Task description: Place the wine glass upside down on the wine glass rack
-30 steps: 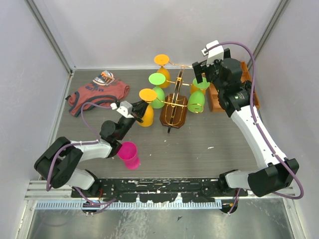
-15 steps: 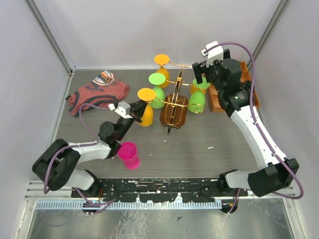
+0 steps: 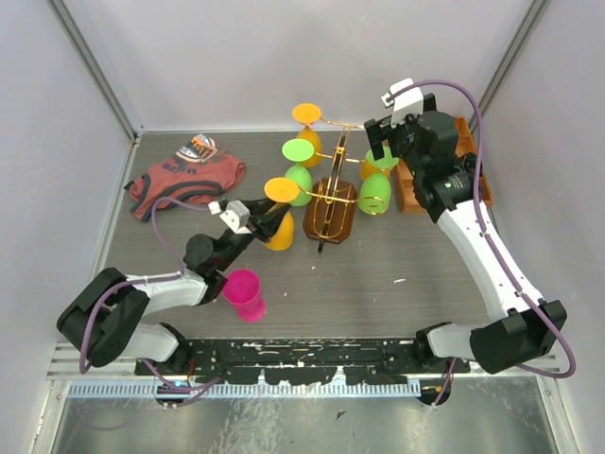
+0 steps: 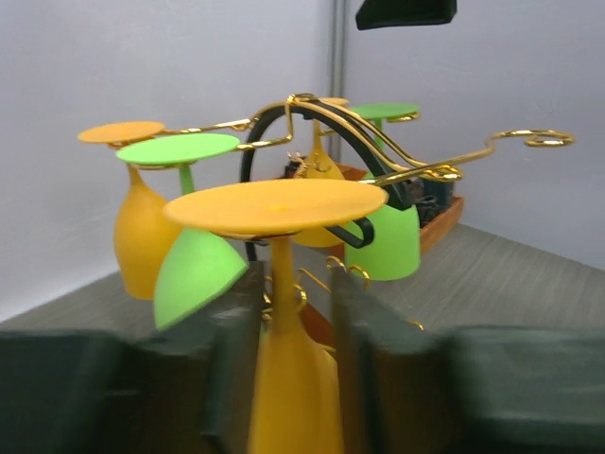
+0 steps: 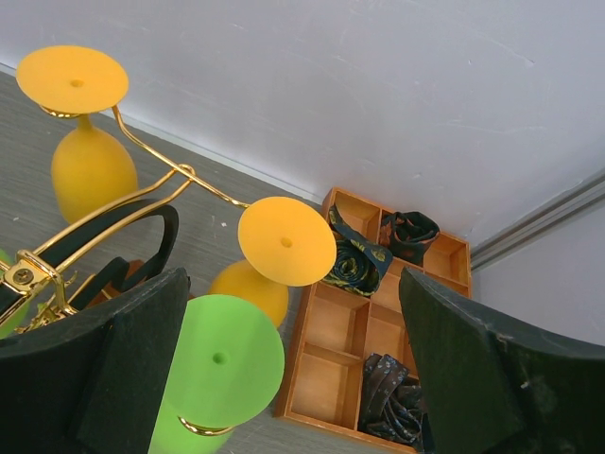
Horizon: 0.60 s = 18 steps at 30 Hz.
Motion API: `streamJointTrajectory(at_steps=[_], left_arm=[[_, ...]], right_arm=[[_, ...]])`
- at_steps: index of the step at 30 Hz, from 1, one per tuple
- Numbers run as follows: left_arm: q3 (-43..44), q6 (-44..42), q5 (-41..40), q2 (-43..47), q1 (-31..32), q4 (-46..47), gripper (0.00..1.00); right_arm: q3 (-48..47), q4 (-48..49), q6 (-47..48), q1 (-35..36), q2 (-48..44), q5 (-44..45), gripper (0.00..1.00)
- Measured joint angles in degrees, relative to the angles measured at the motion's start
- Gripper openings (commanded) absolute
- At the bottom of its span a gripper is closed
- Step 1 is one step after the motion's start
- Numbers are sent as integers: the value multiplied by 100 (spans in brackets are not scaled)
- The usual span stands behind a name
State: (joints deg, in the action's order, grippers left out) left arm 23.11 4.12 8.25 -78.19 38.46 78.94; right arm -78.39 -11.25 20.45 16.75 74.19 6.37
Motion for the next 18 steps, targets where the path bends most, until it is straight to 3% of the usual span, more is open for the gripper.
streamJointTrajectory(at_steps=[3, 11, 18], left_arm=[[0, 26, 101, -52, 0, -7, 57], [0, 103, -190, 125, 0, -409, 64], [-2, -146, -361, 1810, 0, -2017, 67]], right_arm=[[0, 0, 2, 0, 0, 0, 98], [-2, 0, 2, 0, 0, 17, 99], [-2, -4, 4, 0, 11, 44, 99]])
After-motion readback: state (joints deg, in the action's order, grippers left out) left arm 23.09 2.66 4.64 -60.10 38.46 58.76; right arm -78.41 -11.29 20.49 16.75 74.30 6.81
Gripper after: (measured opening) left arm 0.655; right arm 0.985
